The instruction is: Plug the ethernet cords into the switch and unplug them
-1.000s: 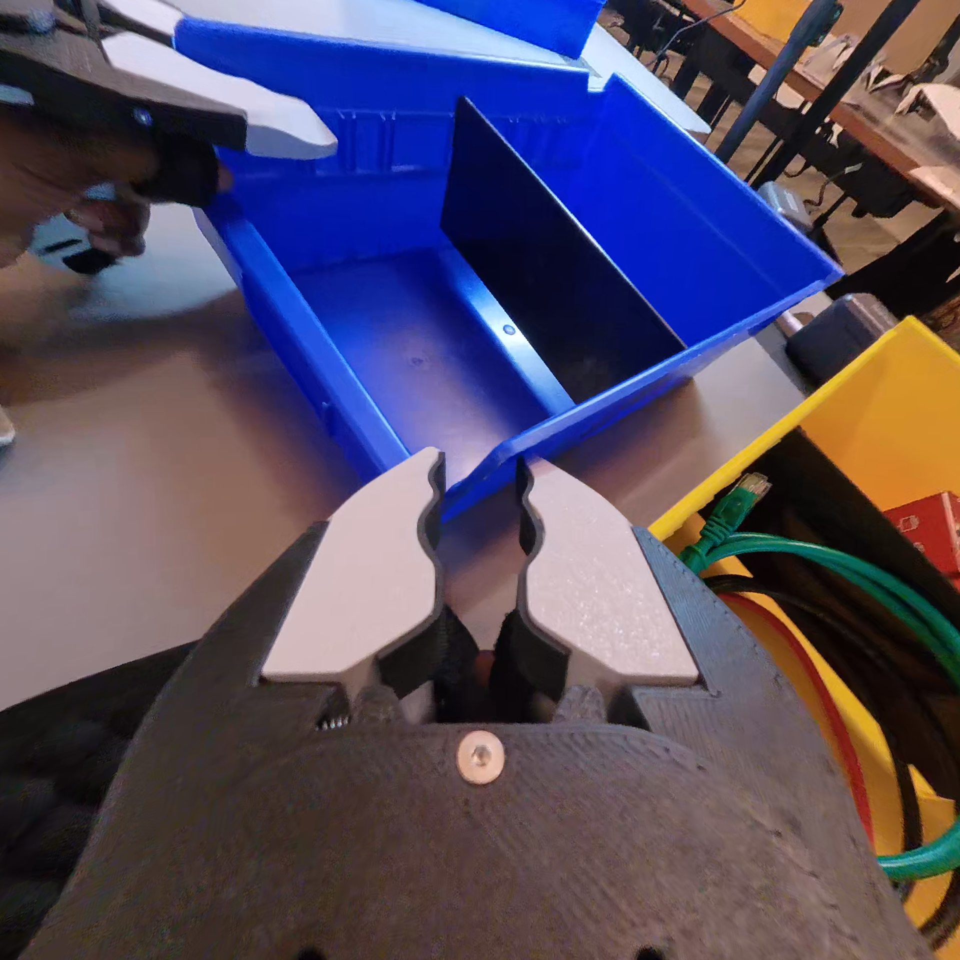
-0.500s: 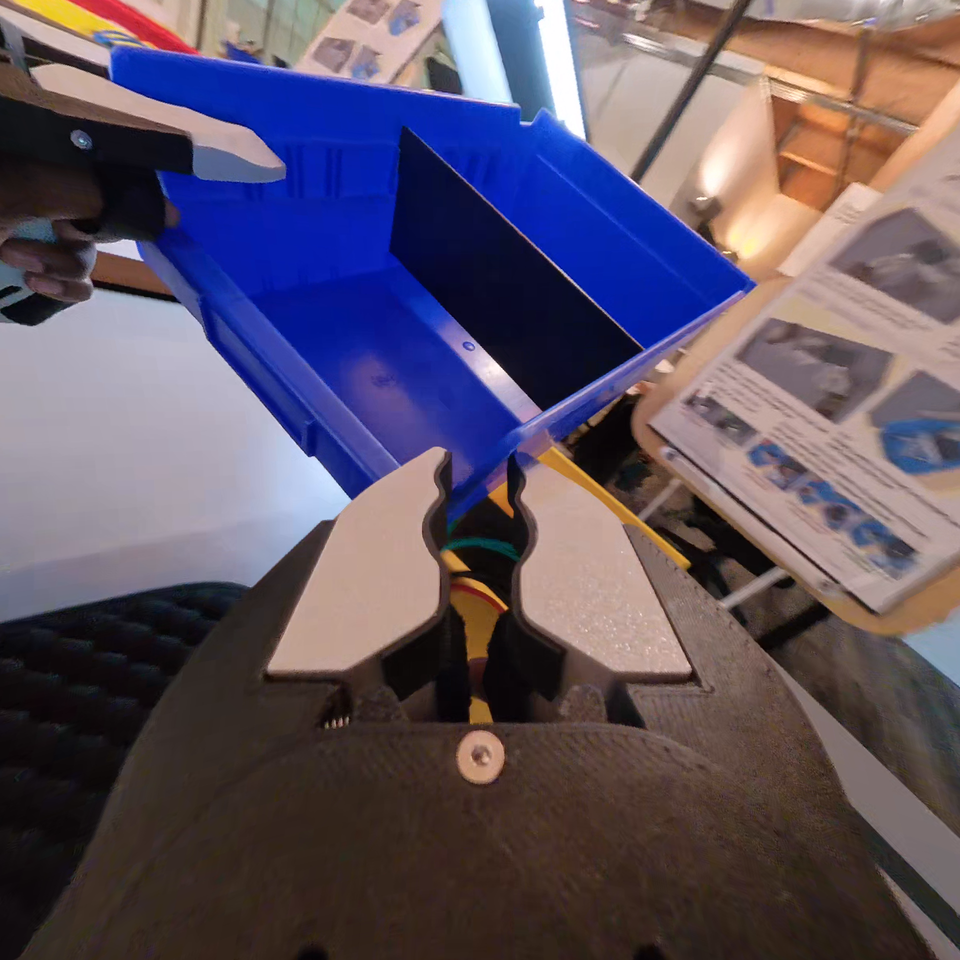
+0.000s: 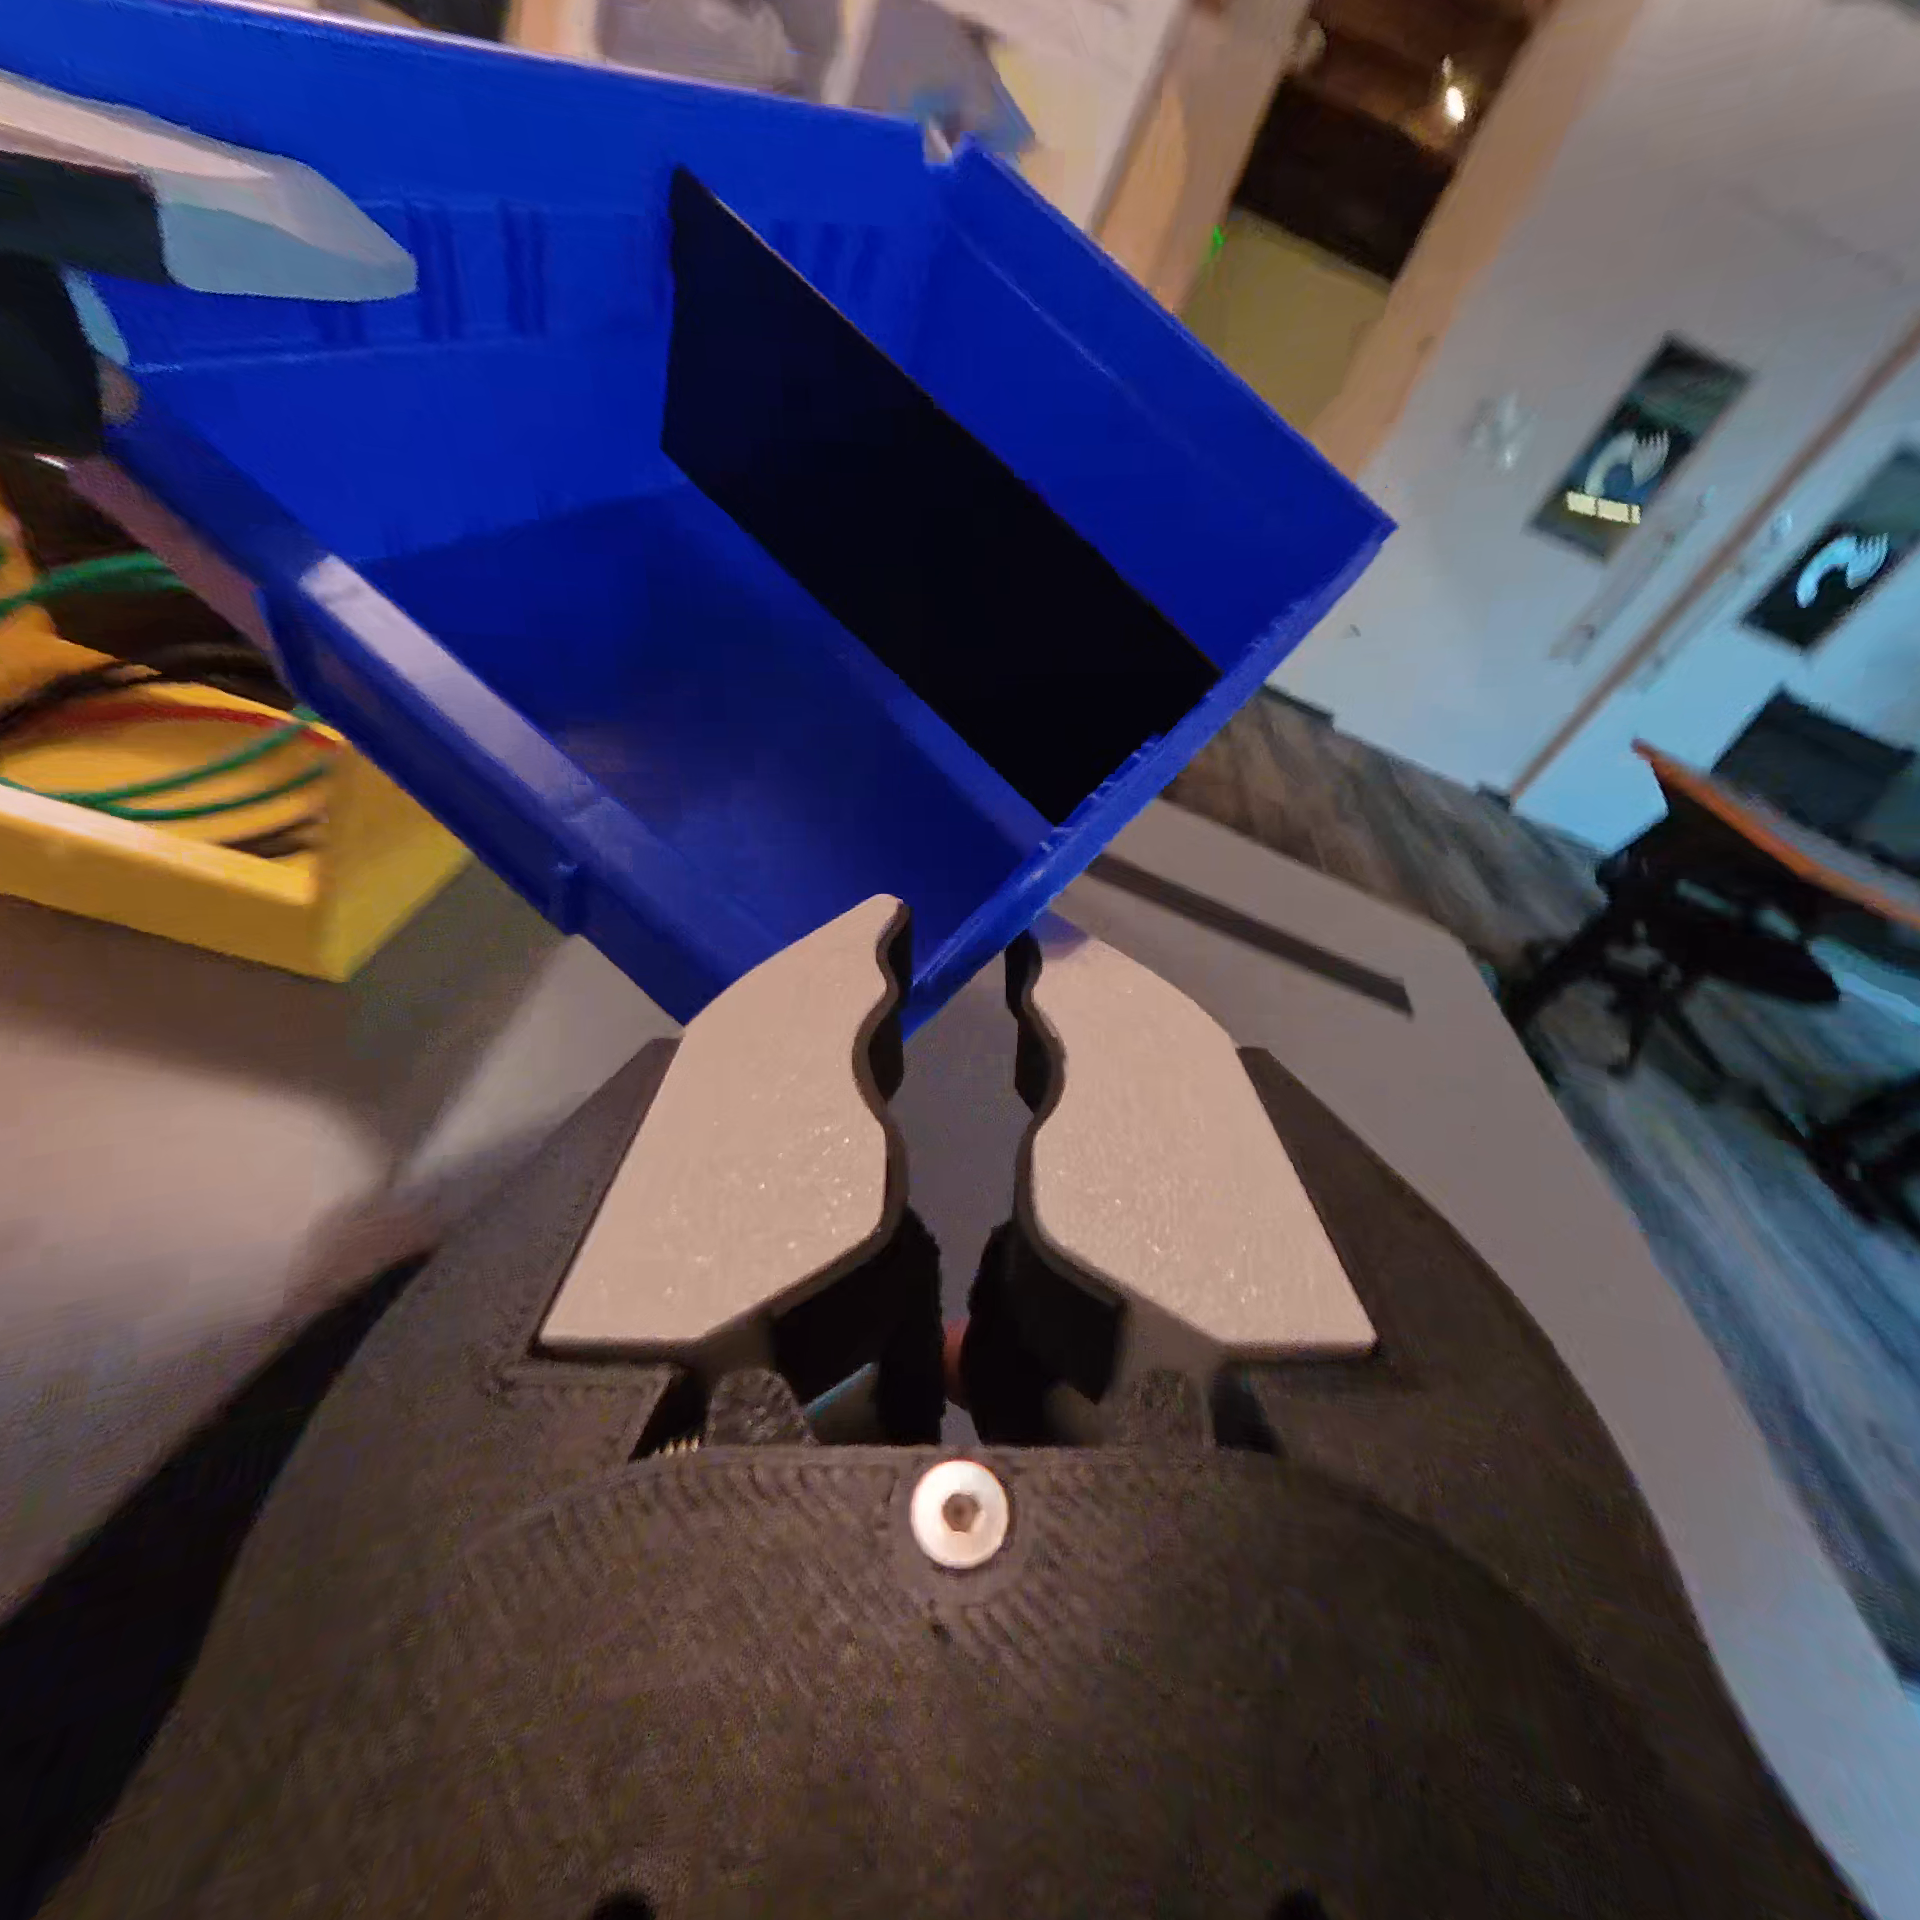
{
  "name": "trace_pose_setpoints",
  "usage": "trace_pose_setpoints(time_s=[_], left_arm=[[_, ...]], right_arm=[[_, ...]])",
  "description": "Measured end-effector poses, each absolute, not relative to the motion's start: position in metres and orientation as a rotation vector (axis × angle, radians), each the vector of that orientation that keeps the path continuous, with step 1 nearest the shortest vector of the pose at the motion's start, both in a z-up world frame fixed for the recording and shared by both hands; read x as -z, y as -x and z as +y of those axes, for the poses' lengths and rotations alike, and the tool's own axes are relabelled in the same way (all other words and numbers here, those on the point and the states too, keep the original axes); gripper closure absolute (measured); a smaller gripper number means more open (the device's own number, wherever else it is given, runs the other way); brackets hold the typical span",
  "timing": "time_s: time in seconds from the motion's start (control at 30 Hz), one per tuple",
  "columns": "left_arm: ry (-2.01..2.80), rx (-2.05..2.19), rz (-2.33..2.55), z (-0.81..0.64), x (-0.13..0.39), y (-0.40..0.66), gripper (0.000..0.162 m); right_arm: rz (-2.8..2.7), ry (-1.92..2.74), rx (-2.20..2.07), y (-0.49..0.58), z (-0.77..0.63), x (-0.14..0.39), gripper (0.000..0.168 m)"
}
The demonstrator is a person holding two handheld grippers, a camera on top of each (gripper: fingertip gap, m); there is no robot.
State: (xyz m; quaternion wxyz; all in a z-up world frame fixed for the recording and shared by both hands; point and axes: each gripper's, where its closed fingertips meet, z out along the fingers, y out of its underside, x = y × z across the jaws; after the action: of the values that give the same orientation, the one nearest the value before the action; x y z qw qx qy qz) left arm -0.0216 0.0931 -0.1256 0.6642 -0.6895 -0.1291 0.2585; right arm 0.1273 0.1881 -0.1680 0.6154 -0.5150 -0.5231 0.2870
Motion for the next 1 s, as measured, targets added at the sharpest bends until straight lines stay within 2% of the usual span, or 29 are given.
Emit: trace_pose_setpoints(time_s=[0.23,0.47,0.53,0.6,0.63,0.67,0.73,0.87,1.0], left_arm=[[1.715,-0.455,-0.263,0.174,0.194,-0.02,0.152],[1.73,-0.351,-0.202,0.195,0.23,-0.044,0.142],[1.757,-0.297,-0.18,0.198,0.236,-0.05,0.137],[1.856,-0.24,-0.141,0.197,0.25,-0.054,0.13],[1.897,-0.198,-0.125,0.194,0.254,-0.059,0.117],[1.891,-0.173,-0.104,0.19,0.249,-0.063,0.109],[1.835,-0.181,-0.034,0.178,0.222,-0.073,0.103],[1.827,-0.236,0.209,0.122,0.179,-0.088,0.103],[2.126,-0.382,0.344,0.053,0.217,-0.045,0.116]], right_arm=[[-1.079,1.51,-0.628,-0.176,0.265,0.235,0.156],[-1.037,1.61,-0.507,-0.197,0.296,0.264,0.155],[-1.007,1.602,-0.511,-0.2,0.3,0.264,0.158],[-0.995,1.599,-0.546,-0.201,0.303,0.263,0.153],[-0.997,1.603,-0.586,-0.199,0.302,0.262,0.152],[-1.001,1.607,-0.637,-0.197,0.3,0.26,0.148],[-1.0,1.606,-0.714,-0.195,0.295,0.254,0.136],[-1.068,1.5,-0.661,-0.2,0.285,0.23,0.121],[-1.428,1.238,-0.619,-0.179,0.239,0.212,0.126]])
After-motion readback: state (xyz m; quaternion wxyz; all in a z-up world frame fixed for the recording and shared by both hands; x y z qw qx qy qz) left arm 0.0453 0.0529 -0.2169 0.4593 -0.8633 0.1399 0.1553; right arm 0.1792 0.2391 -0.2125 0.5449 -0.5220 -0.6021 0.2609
